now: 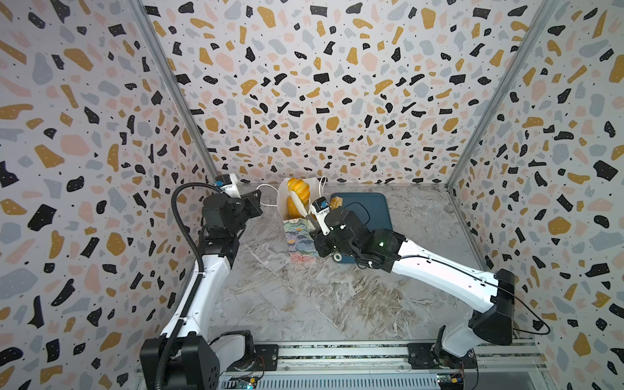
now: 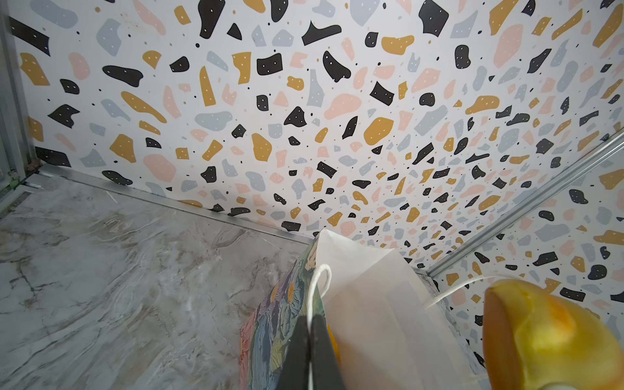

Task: Place the fake bread into the paper bag
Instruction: 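Lower the striped roll into the bag held by the left gripper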

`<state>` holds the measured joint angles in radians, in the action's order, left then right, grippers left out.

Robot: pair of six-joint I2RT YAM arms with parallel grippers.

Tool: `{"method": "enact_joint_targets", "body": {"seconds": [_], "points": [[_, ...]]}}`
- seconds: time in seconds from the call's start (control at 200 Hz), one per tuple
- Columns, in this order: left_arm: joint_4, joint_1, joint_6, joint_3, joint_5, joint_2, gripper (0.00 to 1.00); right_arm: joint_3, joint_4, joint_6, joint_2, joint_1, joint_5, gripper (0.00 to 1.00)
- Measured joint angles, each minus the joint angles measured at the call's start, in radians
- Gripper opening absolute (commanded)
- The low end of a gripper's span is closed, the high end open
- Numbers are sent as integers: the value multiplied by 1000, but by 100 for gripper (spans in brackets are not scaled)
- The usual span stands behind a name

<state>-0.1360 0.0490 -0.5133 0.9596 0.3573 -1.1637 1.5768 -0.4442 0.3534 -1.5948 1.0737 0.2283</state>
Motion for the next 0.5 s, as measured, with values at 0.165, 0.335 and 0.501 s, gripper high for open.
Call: {"method": "enact_joint_targets", "body": {"seconds": [0.165,0.335,0.501], "points": [[0,0,0,0,0,0,0,25,-35,0,-18,0,31,30],[0,0,0,0,0,0,0,46,-68,0,-46,0,49,38],[0,0,0,0,0,0,0,46,-84,0,-56,0,57,42]]}}
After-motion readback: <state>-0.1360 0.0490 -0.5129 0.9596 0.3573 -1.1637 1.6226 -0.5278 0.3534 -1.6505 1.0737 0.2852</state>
